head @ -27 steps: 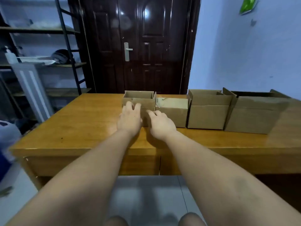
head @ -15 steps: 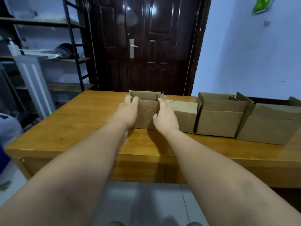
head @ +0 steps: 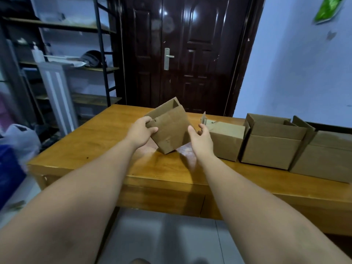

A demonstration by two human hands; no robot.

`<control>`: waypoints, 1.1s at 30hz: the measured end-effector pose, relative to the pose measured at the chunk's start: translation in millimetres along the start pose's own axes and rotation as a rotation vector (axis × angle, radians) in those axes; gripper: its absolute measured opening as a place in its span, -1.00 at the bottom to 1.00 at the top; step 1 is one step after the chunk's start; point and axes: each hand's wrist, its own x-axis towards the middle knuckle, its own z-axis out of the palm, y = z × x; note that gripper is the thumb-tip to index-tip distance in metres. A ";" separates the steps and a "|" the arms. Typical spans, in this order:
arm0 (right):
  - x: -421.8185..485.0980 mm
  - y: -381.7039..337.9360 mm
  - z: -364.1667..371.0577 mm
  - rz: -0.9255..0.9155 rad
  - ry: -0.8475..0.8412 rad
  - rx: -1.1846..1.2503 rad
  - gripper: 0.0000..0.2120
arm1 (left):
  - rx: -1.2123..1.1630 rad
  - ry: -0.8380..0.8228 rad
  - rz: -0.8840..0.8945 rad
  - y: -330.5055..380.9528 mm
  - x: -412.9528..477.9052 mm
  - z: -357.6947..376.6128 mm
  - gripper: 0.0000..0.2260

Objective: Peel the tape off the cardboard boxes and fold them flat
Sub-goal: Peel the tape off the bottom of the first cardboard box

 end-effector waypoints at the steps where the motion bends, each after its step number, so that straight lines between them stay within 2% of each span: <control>1: -0.6 -1.7 1.8 0.010 0.008 0.051 -0.52 | -0.115 -0.028 -0.021 -1.4 -3.0 -3.6 -0.92; 5: 1.2 -15.0 5.7 -0.041 -0.009 0.067 -0.65 | -0.307 -0.022 -0.116 -2.8 -12.9 -15.5 -0.85; 10: 8.0 -30.6 10.0 -0.093 -0.042 0.095 -0.73 | -0.341 -0.052 -0.215 -5.4 -11.0 -35.5 -0.85; 15: 8.7 -37.7 8.4 -0.006 -0.177 0.220 -0.55 | -0.751 -0.164 -0.435 -8.2 -5.7 -47.0 -0.82; 19: 10.8 -32.5 2.5 0.062 -0.245 0.170 -0.58 | -0.756 -0.171 -0.552 -13.8 -5.4 -45.4 -0.87; 20: 11.2 -30.7 2.4 0.063 -0.248 0.140 -0.56 | -0.771 -0.132 -0.546 -14.1 -5.7 -42.8 -0.89; 25: 14.0 -19.1 4.6 0.125 -0.214 0.041 -0.41 | -0.816 -0.049 -0.406 -13.2 -10.7 -21.4 -0.58; 29: 14.1 -13.3 11.7 0.122 -0.056 -0.153 -0.32 | -0.777 -0.061 -0.340 -8.0 -17.5 -1.6 -0.56; 33: 17.6 -22.9 15.2 0.122 0.052 -0.255 -0.38 | -0.673 -0.031 -0.337 4.7 -13.5 3.9 -0.58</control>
